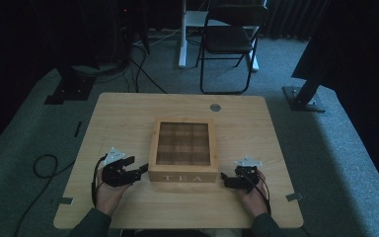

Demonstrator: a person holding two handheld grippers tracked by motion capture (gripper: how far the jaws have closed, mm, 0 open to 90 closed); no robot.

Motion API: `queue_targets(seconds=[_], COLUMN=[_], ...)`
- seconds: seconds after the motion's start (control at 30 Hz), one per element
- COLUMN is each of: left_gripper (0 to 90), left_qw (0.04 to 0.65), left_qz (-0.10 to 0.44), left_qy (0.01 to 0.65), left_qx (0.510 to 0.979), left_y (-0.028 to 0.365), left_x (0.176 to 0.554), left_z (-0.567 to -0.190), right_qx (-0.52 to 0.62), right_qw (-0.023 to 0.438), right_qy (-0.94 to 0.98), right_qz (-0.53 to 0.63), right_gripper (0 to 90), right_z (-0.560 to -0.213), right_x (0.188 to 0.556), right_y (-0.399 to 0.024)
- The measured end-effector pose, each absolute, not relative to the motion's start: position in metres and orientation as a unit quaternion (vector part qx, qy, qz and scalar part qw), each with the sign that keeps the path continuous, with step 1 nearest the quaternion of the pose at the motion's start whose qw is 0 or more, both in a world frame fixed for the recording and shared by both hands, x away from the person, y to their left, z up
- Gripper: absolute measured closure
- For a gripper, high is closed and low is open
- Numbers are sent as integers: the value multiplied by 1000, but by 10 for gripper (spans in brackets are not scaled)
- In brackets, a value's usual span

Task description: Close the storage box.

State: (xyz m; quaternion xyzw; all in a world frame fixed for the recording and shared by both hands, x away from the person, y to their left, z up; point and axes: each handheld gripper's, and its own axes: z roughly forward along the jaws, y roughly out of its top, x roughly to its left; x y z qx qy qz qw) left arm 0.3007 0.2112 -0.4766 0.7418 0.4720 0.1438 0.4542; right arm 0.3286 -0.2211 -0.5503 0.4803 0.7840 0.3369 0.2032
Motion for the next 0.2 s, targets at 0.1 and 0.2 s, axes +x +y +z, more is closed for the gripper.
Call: queue_targets(seconds=[0.1,0.2], left_gripper=[311,312], left_qw=[452,452], left_qz=[143,144], left_qy=[472,475], left_qx=[743,741], left_y=[211,209], left_x=[302,304], left_z=[-478,-479], right_qx=[480,480], right_qw=[203,203], right_qy=[784,784], right_qz=[337,337], right_gripper=[123,123], right_z=[-550,-550], right_x=[329,329], right_y=[-221,-221])
